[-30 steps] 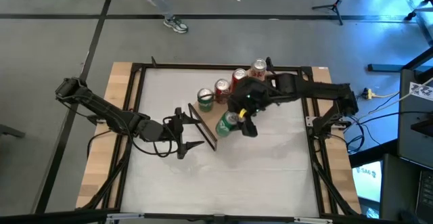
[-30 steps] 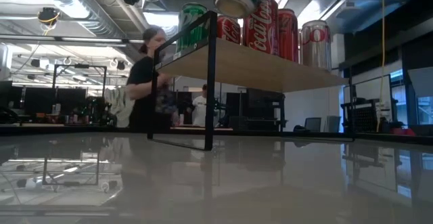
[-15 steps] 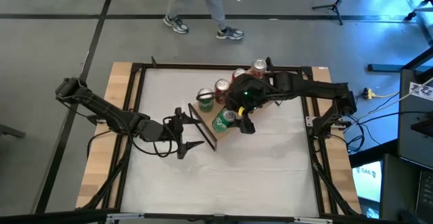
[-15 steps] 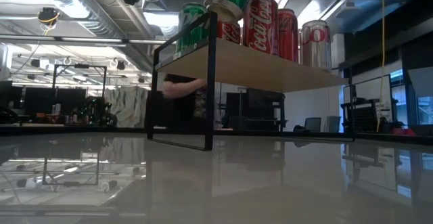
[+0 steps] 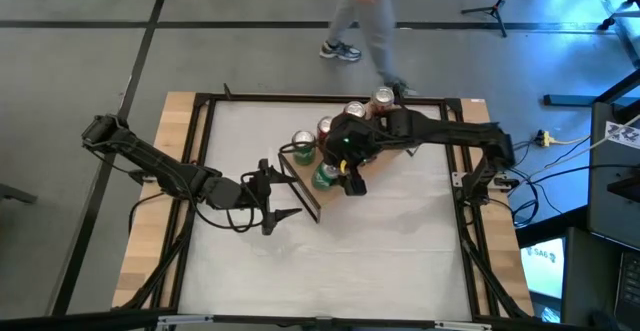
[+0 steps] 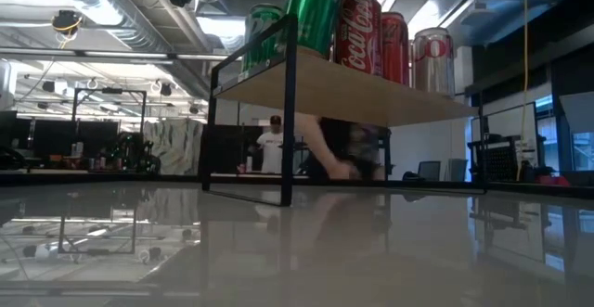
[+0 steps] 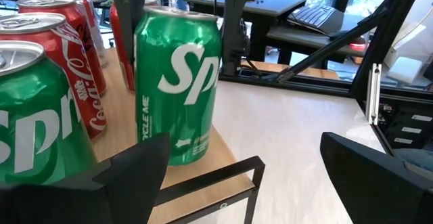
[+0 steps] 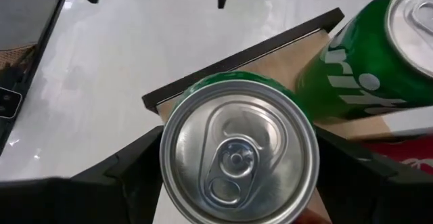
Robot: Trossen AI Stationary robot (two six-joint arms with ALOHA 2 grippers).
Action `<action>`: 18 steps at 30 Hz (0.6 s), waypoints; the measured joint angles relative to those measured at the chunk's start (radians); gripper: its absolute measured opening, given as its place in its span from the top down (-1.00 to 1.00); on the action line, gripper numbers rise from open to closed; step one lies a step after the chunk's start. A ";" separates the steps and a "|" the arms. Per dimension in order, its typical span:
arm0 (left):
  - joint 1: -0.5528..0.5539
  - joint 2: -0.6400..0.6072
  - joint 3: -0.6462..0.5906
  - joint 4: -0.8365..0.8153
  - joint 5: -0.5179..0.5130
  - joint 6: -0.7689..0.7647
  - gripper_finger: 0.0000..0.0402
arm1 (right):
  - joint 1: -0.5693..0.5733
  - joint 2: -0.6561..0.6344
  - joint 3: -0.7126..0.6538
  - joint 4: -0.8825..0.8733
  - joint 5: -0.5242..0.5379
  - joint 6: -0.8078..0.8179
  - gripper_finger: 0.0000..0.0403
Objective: Place canned beverage on shelf
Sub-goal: Put the green soda can on the shelf aligned with the other green soda can
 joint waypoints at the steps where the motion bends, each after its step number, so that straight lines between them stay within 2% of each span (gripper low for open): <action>1: 0.000 0.000 0.000 0.000 0.000 0.000 -0.84 | -0.003 0.002 0.000 -0.001 -0.004 -0.001 -0.51; 18: 0.000 0.000 0.000 -0.001 0.003 0.000 -0.84 | -0.010 0.031 0.000 -0.009 -0.005 -0.025 -0.53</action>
